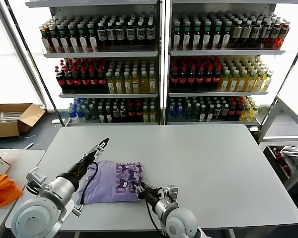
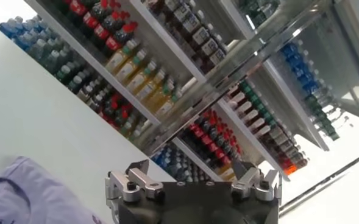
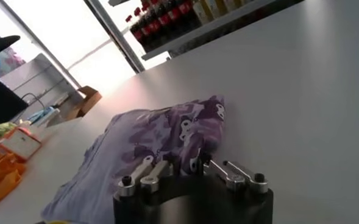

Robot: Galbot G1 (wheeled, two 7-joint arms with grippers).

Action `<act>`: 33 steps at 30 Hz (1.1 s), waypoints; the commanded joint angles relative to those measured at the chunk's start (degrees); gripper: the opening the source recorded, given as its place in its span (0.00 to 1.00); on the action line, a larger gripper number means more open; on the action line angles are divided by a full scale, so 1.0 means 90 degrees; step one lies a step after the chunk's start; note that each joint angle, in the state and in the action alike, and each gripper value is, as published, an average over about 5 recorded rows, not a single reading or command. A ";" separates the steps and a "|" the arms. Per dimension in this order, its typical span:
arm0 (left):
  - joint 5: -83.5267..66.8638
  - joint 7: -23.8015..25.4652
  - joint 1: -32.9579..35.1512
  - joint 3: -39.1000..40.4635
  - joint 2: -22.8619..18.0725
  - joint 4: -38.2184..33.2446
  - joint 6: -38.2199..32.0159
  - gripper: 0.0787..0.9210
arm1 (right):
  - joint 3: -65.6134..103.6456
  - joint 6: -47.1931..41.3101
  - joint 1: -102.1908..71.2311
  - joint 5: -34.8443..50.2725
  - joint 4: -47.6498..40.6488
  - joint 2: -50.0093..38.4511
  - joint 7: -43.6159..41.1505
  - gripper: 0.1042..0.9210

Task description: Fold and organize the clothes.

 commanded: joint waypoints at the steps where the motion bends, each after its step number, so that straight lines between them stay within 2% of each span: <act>1: 0.0094 0.0033 0.0068 -0.0175 0.0039 -0.0049 0.0010 0.88 | 0.0318 -0.0030 -0.0146 0.0000 0.0316 -0.0236 -0.0024 0.17; 5: 0.0092 0.0051 0.0044 -0.0221 0.0026 0.0036 0.0008 0.88 | 0.0781 -0.0048 -0.0441 -0.0015 0.0703 -0.0524 -0.0176 0.05; 8: 0.0094 0.0062 0.0019 -0.0252 0.0009 0.0115 0.0007 0.88 | 0.1154 -0.0055 -0.0672 -0.0072 0.0898 -0.0798 -0.0326 0.02; 15: 0.0137 0.0087 0.0031 -0.0247 -0.0002 0.0148 0.0025 0.88 | 0.1909 0.0129 -0.1314 -0.0294 0.1157 -0.1520 -0.0629 0.02; 23: 0.0568 0.0259 0.0077 -0.0242 -0.0025 0.0378 0.0021 0.88 | 0.2219 0.0292 -0.1380 -0.0476 0.0961 -0.1746 -0.0734 0.02; 28: 0.1570 0.0752 0.0233 -0.0238 0.0024 0.0472 0.0099 0.88 | 0.2286 0.0404 -0.1373 -0.0811 0.0991 -0.1688 -0.0675 0.03; 33: 0.2359 0.1418 0.0406 -0.0204 0.0073 0.0498 0.0132 0.88 | 0.2572 0.0534 -0.1456 -0.0824 0.1011 -0.1713 -0.0567 0.16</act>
